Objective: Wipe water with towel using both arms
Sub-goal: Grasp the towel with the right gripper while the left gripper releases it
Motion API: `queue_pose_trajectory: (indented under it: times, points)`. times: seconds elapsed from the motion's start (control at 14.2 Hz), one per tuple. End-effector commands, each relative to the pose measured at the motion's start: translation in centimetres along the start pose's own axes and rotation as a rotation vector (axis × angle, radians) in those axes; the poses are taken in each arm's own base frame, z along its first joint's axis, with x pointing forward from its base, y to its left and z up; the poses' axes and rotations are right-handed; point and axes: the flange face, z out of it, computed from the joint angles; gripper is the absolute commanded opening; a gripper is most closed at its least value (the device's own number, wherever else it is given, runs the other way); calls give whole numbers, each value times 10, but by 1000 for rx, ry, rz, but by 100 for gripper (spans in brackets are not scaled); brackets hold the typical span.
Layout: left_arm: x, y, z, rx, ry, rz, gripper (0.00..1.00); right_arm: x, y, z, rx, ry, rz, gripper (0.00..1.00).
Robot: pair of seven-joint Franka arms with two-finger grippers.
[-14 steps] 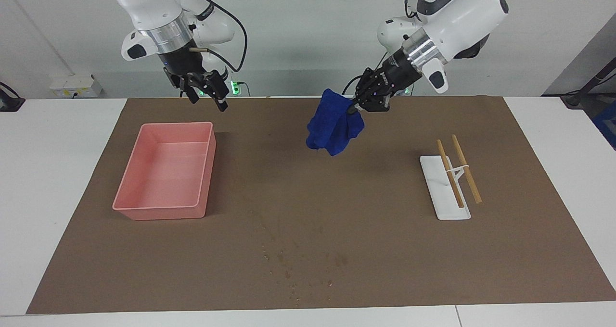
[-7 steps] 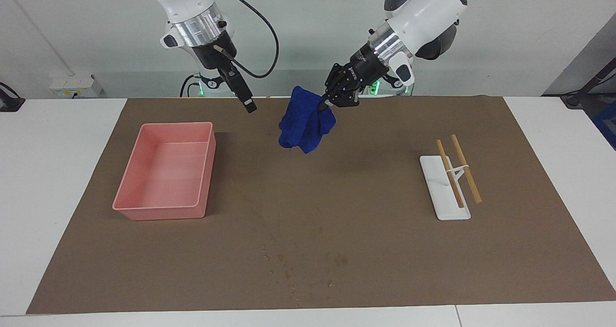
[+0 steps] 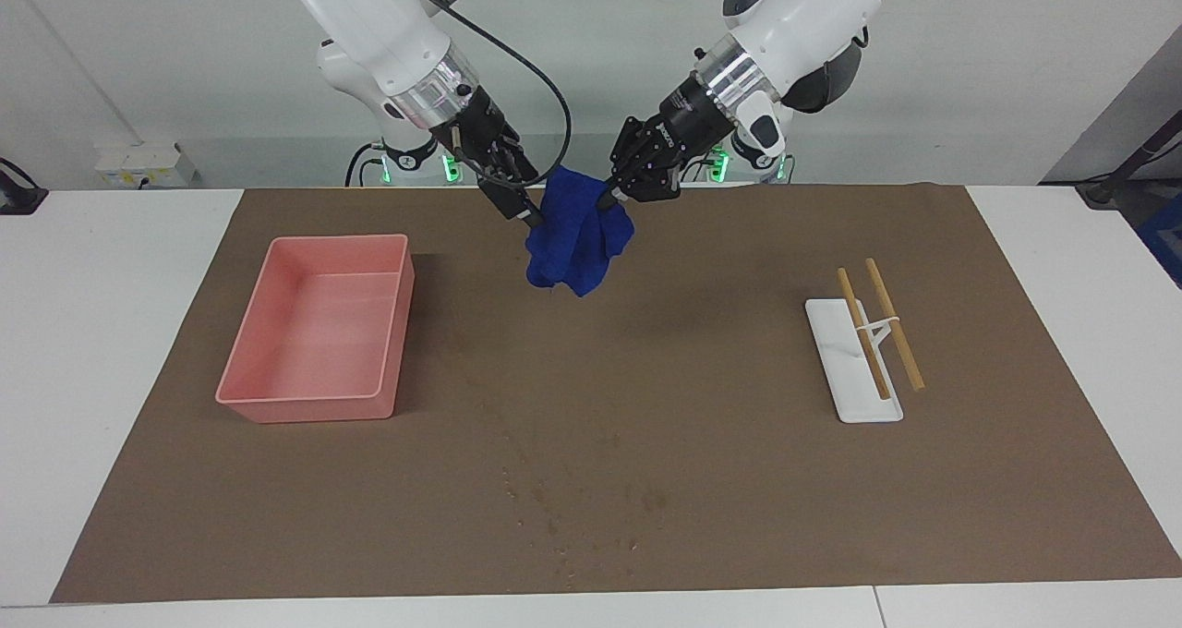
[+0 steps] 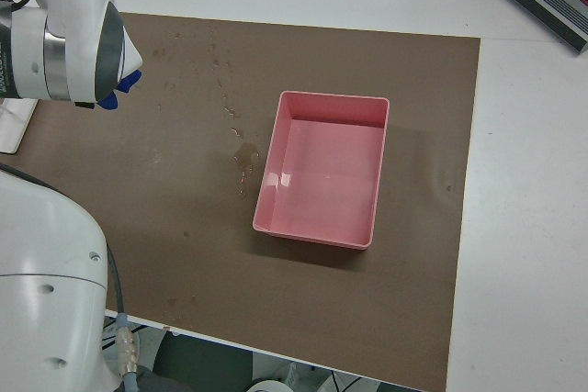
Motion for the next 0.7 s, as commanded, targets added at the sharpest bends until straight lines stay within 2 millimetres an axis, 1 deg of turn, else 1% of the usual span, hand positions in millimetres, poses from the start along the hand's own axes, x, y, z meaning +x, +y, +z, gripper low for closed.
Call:
queue_pose_trajectory:
  times: [0.0,0.14,0.21,0.28,0.35,0.42,0.49,0.56,0.63]
  points:
    - [0,-7,3,-8,-9,-21,0,-4,3,14,46,-39,66,99]
    - [-3,-19,10,24,2,-9,0,-4,-2,15,81,-56,88,99]
    - [-5,-24,9,23,4,-6,0,-3,-4,17,97,-58,91,95]
    - [-7,-33,12,31,11,1,0,-1,-6,18,116,-59,95,77]
    - [-7,-38,11,38,17,3,0,-6,-5,23,119,-61,91,60]
    - [-5,-41,9,66,31,9,0,-5,-6,24,124,-62,93,32]
    - [-5,-44,5,89,43,17,0,-5,-6,23,132,-63,89,15]
    - [-7,-48,-1,103,50,29,0,-5,-7,23,136,-61,80,0]
    - [-7,-48,-3,108,52,29,0,1,-9,21,138,-55,84,0]
